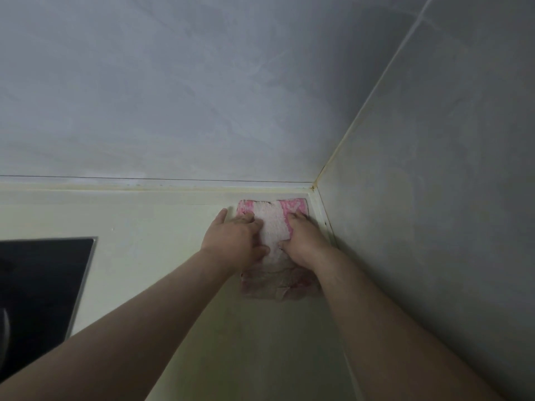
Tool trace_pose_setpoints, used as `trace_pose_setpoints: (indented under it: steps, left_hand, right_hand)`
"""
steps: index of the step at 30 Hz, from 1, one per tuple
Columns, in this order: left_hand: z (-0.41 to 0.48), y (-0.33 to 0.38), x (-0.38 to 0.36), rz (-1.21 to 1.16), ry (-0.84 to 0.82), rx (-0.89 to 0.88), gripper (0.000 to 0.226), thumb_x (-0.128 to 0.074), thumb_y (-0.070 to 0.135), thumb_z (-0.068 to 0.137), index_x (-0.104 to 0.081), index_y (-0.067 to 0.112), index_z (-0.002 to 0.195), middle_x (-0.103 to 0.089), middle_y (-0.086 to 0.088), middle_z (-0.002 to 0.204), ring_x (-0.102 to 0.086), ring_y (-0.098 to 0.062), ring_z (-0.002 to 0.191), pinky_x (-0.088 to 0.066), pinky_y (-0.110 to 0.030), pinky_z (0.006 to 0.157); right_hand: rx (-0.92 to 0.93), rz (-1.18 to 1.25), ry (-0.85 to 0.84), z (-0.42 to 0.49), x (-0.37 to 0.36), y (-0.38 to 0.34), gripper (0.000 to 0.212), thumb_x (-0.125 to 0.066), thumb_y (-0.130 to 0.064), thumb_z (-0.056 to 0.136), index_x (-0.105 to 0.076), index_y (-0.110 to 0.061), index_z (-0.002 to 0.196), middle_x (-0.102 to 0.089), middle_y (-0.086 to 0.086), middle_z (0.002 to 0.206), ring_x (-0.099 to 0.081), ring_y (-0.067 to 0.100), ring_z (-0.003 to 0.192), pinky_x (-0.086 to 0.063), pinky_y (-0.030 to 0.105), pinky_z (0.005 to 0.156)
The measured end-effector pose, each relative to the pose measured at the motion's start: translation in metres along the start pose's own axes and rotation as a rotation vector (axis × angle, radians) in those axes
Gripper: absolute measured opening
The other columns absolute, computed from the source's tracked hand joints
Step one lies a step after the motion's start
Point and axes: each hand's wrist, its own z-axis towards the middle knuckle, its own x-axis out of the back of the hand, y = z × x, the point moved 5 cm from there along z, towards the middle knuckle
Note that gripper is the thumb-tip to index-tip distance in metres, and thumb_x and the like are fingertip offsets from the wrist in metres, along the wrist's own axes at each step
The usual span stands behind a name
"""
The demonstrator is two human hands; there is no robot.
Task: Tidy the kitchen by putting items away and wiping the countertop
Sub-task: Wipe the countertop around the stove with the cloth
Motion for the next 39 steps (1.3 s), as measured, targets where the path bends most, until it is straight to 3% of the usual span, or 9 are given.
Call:
trace_pose_setpoints:
  steps: [6, 11, 35, 39]
  left_hand:
    - [-0.021, 0.005, -0.005, 0.005, 0.009, -0.016, 0.072, -0.047, 0.063, 0.088, -0.030, 0.029, 0.150, -0.029, 0.002, 0.158, -0.028, -0.013, 0.144, -0.013, -0.034, 0.119]
    - [-0.052, 0.016, -0.014, 0.019, -0.003, -0.024, 0.073, -0.046, 0.063, 0.088, -0.029, 0.027, 0.150, -0.028, -0.001, 0.159, -0.029, -0.016, 0.144, -0.015, -0.033, 0.119]
    - [-0.227, 0.084, -0.052, 0.010, -0.061, 0.015, 0.070, -0.045, 0.058, 0.092, -0.026, 0.027, 0.152, -0.019, -0.004, 0.162, -0.020, -0.018, 0.148, -0.003, -0.034, 0.120]
    - [-0.251, 0.094, -0.054, -0.009, -0.060, 0.012, 0.070, -0.045, 0.058, 0.089, -0.033, 0.026, 0.150, -0.026, -0.005, 0.160, -0.026, -0.018, 0.146, -0.007, -0.034, 0.120]
  right_hand:
    - [0.009, 0.028, -0.015, -0.026, -0.012, 0.005, 0.079, -0.063, -0.021, 0.095, -0.015, -0.018, 0.158, -0.002, 0.002, 0.167, -0.002, 0.020, 0.153, -0.007, 0.031, 0.121]
    - [0.018, 0.026, -0.011, -0.057, -0.025, 0.013, 0.079, -0.064, -0.022, 0.094, -0.017, -0.017, 0.158, -0.004, 0.003, 0.167, -0.004, 0.020, 0.153, -0.008, 0.031, 0.122]
    - [0.040, 0.092, -0.042, -0.222, -0.099, 0.054, 0.079, -0.059, -0.018, 0.096, -0.011, -0.019, 0.158, 0.004, 0.000, 0.167, 0.004, 0.016, 0.153, -0.001, 0.028, 0.122]
    - [0.054, 0.081, -0.042, -0.245, -0.107, 0.058, 0.079, -0.059, -0.021, 0.096, -0.011, -0.018, 0.159, 0.004, 0.000, 0.167, 0.003, 0.016, 0.153, 0.000, 0.026, 0.121]
